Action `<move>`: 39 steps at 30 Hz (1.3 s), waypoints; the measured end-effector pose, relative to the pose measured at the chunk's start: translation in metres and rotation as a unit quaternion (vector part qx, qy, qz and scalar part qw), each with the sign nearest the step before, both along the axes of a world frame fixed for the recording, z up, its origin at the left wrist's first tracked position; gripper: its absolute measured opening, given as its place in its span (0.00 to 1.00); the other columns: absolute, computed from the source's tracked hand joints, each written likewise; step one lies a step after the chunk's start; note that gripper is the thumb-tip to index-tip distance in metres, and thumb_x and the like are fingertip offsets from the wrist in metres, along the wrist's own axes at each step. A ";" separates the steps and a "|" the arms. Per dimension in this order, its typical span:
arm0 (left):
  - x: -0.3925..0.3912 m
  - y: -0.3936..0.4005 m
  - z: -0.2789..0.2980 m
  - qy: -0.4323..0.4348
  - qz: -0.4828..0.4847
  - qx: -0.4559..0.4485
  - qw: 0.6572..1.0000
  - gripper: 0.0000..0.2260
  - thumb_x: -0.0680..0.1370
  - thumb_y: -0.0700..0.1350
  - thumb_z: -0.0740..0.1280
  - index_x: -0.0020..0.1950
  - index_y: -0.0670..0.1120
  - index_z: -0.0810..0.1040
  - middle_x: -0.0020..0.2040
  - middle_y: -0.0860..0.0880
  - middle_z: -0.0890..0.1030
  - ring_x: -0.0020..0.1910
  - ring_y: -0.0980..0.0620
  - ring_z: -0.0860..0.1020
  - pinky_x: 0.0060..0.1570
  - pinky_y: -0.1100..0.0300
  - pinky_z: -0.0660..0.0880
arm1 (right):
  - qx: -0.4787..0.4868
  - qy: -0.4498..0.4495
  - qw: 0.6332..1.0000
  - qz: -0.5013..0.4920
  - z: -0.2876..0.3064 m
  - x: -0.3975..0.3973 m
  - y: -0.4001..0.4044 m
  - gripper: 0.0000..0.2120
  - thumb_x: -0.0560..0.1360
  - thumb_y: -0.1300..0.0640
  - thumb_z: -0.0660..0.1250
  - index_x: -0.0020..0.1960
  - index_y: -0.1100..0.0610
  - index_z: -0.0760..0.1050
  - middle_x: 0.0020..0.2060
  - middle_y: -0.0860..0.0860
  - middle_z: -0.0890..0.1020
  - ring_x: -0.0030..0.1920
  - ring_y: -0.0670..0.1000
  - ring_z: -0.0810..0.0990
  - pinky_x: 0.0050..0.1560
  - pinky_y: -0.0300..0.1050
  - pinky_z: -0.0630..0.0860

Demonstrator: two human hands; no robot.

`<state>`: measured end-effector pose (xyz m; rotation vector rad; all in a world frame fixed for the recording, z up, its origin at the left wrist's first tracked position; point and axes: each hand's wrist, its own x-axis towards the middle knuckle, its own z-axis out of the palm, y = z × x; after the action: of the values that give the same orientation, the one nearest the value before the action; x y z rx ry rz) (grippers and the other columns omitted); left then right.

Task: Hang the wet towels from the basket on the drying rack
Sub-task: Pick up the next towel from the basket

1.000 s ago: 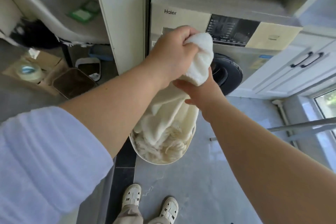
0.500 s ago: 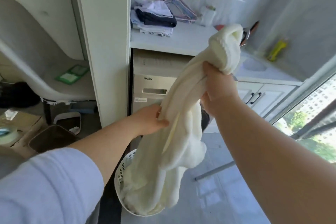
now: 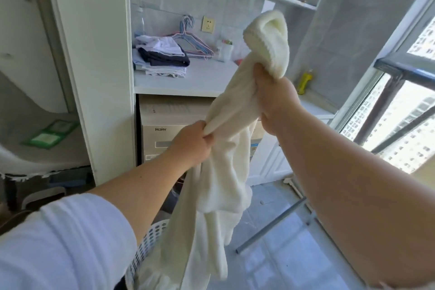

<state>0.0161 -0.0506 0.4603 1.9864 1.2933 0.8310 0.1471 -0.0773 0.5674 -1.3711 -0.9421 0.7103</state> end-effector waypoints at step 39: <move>-0.001 0.017 0.117 -0.182 0.129 0.202 0.954 0.14 0.75 0.36 0.56 0.55 0.43 0.79 0.52 0.44 0.82 0.53 0.45 0.77 0.44 0.61 0.69 | -0.118 -0.514 0.850 0.012 0.006 0.012 0.008 0.07 0.72 0.60 0.61 0.36 0.53 0.67 0.35 0.49 0.72 0.41 0.55 0.71 0.39 0.41 0.65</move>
<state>0.0151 -0.0333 0.5774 1.8512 1.2464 1.6153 0.1591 -0.0689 0.5730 -2.0039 -1.7417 0.0322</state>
